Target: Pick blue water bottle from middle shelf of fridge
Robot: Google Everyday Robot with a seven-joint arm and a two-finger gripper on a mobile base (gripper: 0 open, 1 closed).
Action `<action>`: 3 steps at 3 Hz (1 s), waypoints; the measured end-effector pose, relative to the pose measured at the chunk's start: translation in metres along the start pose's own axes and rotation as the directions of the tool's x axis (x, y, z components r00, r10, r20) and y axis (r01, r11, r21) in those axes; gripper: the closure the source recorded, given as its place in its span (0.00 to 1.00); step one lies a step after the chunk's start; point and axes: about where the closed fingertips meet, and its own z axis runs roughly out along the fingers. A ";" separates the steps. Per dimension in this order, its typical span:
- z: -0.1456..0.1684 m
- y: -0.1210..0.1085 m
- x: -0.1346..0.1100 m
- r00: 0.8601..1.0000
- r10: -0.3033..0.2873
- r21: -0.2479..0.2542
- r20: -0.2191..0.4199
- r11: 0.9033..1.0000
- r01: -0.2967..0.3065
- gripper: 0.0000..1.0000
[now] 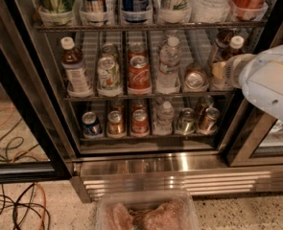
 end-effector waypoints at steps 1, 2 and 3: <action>-0.002 0.001 0.000 1.000 -0.001 -0.005 -0.006 1.000 0.001 1.00; -0.008 -0.001 0.002 1.000 -0.003 0.003 -0.014 1.000 0.003 1.00; -0.011 0.000 0.001 1.000 -0.003 -0.003 -0.018 1.000 0.003 1.00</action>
Offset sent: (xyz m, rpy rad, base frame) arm -0.1190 -0.0168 0.1244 0.0656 0.2485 0.1777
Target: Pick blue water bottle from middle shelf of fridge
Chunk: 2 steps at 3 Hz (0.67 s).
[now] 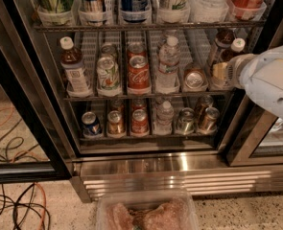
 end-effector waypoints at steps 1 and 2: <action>-0.002 0.001 -0.001 1.000 0.000 -0.006 -0.003 1.000 0.000 1.00; -0.004 0.002 -0.002 1.000 -0.002 -0.011 -0.006 1.000 0.001 1.00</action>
Offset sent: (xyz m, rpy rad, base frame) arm -0.0781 -0.0127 0.1689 0.0808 0.1602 0.2245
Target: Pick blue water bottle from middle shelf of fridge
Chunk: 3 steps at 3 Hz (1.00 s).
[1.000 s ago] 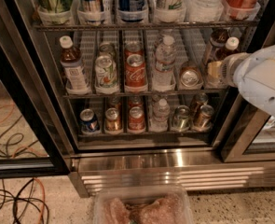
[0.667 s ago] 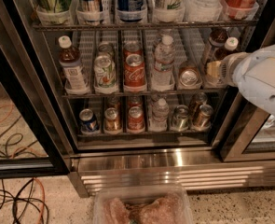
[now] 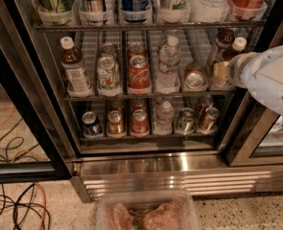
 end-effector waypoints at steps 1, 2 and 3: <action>-0.004 0.002 -0.002 1.000 -0.002 -0.009 -0.003 1.000 0.001 1.00; -0.005 0.003 -0.003 1.000 -0.003 -0.014 -0.005 1.000 0.003 1.00; -0.006 0.003 -0.004 1.000 -0.004 -0.017 -0.007 1.000 0.004 1.00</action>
Offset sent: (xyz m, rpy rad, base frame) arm -0.0729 -0.0116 0.1872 0.0792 0.1671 0.2607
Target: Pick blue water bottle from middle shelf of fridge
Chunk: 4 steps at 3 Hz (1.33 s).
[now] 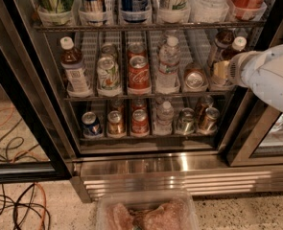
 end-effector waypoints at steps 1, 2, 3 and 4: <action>-0.002 0.000 -0.002 1.000 -0.003 -0.003 -0.001 1.000 0.003 1.00; -0.005 0.000 -0.005 1.000 -0.008 -0.007 -0.003 1.000 0.008 1.00; -0.016 0.000 -0.018 1.000 -0.022 -0.018 -0.004 1.000 0.022 1.00; -0.025 0.000 -0.025 1.000 -0.021 -0.022 0.000 1.000 0.021 1.00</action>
Offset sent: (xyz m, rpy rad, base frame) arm -0.0524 -0.0426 0.2340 -0.0744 0.1125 0.2402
